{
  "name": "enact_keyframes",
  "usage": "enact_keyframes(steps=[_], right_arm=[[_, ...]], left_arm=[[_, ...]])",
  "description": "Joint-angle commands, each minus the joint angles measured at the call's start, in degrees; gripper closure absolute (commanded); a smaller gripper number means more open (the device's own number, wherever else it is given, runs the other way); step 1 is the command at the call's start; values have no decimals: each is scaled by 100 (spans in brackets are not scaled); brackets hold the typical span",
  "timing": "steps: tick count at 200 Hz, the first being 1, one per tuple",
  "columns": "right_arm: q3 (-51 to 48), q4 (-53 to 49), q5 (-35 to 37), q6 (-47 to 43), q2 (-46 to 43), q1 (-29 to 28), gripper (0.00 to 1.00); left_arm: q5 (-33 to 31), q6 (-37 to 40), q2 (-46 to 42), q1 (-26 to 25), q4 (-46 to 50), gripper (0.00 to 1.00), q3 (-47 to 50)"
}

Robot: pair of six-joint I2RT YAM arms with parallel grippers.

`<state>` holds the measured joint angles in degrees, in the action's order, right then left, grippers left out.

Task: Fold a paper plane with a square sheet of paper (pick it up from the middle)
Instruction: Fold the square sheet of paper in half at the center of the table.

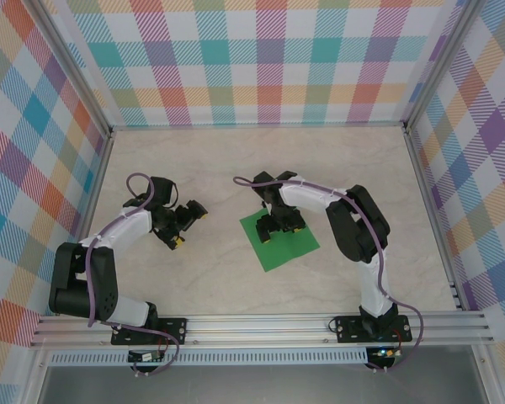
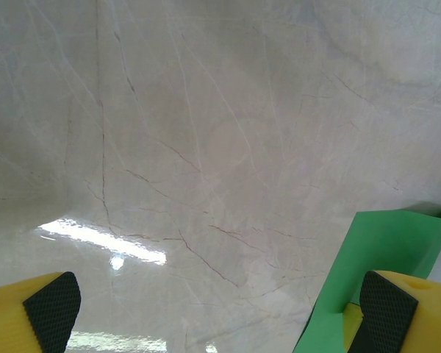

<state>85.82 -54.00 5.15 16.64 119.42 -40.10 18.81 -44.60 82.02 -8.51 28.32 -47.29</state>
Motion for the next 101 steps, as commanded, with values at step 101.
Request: enact_keyframes(steps=[101], right_arm=[[-435, 311, -7, 329, -22, 168, 31]], left_arm=[[-18, -14, -28, -74, 42, 0, -32]])
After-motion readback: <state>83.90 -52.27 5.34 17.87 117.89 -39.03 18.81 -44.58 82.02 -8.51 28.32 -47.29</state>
